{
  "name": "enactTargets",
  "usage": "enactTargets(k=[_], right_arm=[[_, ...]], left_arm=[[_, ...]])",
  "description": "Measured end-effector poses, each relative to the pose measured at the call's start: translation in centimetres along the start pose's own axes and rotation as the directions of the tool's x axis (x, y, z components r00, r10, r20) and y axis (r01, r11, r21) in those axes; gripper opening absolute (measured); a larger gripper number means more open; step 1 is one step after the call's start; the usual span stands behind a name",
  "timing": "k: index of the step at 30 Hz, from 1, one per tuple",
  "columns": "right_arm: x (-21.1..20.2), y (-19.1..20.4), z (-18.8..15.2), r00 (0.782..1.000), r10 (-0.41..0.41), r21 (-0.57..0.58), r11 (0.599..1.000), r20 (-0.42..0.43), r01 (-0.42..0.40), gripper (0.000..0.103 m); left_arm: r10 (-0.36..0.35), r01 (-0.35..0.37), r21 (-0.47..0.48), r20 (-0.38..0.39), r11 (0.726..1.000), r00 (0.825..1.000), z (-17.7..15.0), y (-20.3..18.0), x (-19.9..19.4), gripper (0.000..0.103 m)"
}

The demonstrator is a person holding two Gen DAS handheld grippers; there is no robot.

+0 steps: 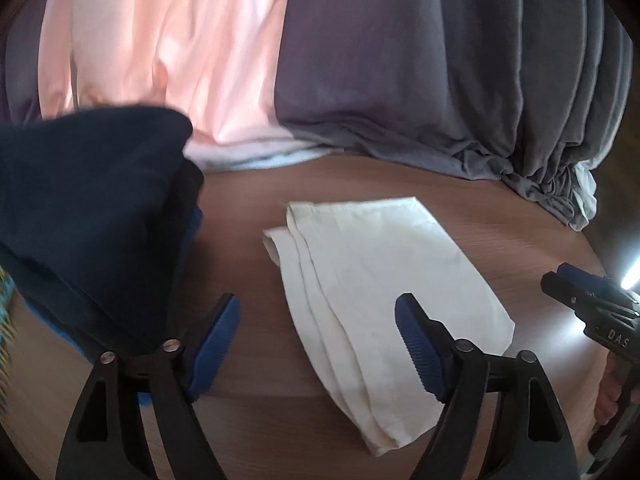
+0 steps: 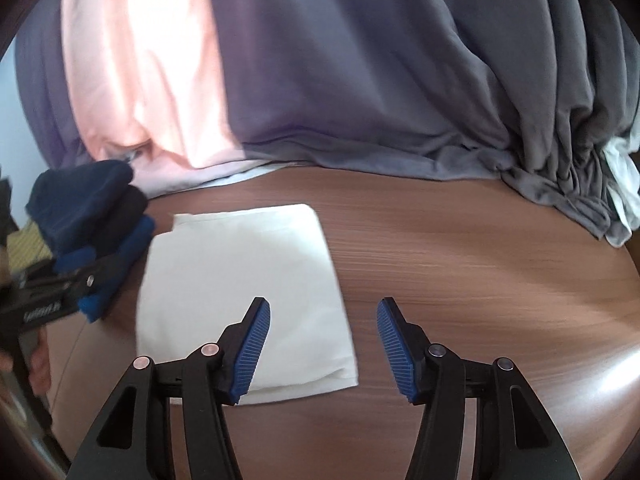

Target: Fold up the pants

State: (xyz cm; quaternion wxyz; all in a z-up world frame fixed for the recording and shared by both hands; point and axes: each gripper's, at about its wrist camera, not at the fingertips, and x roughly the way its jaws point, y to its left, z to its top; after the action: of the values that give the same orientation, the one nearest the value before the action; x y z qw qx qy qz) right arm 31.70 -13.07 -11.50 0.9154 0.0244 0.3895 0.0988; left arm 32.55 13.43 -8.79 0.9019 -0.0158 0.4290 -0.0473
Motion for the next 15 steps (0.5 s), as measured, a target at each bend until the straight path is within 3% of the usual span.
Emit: enactTargets(k=[9, 15], right_arm=[[4.6, -2.2, -0.5, 0.995, 0.046, 0.046, 0.998, -0.085, -0.042, 0.056], [7.1, -2.4, -0.7, 0.99, 0.08, 0.049, 0.996, -0.119, -0.075, 0.056]], left_arm=[[-0.001, -0.012, -0.139, -0.094, 0.99, 0.996, -0.7, 0.4, 4.9, 0.083], [-0.087, 0.053, -0.233, -0.136, 0.971, 0.987, -1.0, 0.7, 6.9, 0.083]])
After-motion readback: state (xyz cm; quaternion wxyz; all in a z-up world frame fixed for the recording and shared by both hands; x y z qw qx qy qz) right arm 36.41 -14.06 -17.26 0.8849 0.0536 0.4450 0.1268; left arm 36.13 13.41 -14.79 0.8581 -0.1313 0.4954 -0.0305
